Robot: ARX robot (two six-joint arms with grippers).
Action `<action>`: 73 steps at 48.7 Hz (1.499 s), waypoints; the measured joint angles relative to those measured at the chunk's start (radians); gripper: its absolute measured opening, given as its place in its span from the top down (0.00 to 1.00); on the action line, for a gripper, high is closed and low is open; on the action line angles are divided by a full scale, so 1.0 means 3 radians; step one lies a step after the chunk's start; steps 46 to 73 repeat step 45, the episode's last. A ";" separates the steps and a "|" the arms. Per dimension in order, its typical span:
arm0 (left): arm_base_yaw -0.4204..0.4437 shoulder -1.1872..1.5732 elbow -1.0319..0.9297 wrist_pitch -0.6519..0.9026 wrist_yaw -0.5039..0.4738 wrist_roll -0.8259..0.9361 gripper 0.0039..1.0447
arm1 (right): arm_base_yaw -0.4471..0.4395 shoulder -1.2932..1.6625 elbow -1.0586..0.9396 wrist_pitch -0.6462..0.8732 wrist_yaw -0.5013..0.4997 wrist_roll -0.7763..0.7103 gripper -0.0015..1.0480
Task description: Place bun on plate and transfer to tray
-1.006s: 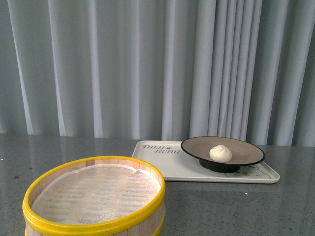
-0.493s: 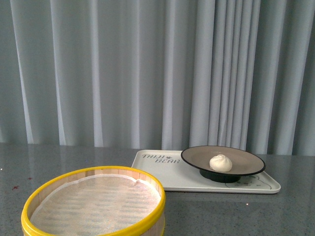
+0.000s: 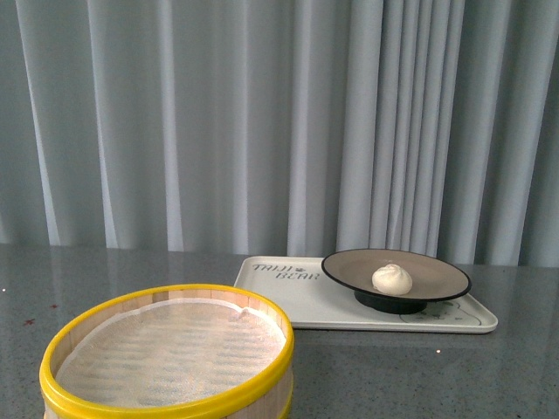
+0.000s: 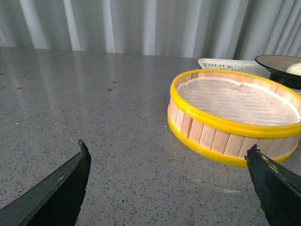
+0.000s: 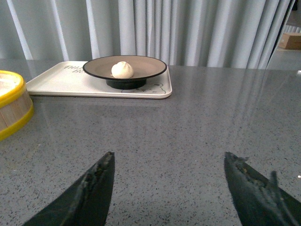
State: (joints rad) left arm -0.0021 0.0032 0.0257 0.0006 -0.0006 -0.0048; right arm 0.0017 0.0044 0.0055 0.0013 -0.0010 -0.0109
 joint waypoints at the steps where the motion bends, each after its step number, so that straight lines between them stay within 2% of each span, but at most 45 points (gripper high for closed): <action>1: 0.0000 0.0000 0.0000 0.0000 0.0000 0.0000 0.06 | 0.0000 0.0000 0.0000 0.0000 0.0000 0.0000 0.31; 6: 0.0000 0.0000 0.0000 0.0000 0.0000 0.0000 0.06 | 0.0000 0.0000 0.0000 0.0000 0.0000 0.0000 0.08; 7: 0.0000 0.0000 0.0000 0.0000 0.0000 0.0000 0.06 | 0.0000 0.0000 0.0000 0.0000 -0.0001 0.0001 0.06; 10: 0.0000 0.0000 0.0000 0.0000 0.0000 0.0000 0.06 | 0.0000 0.0000 0.0000 0.0000 0.0000 0.0001 0.09; 73: 0.0000 0.0000 0.0000 0.0000 0.0000 0.0000 0.06 | 0.0000 0.0000 0.0000 0.0000 0.0000 0.0001 0.08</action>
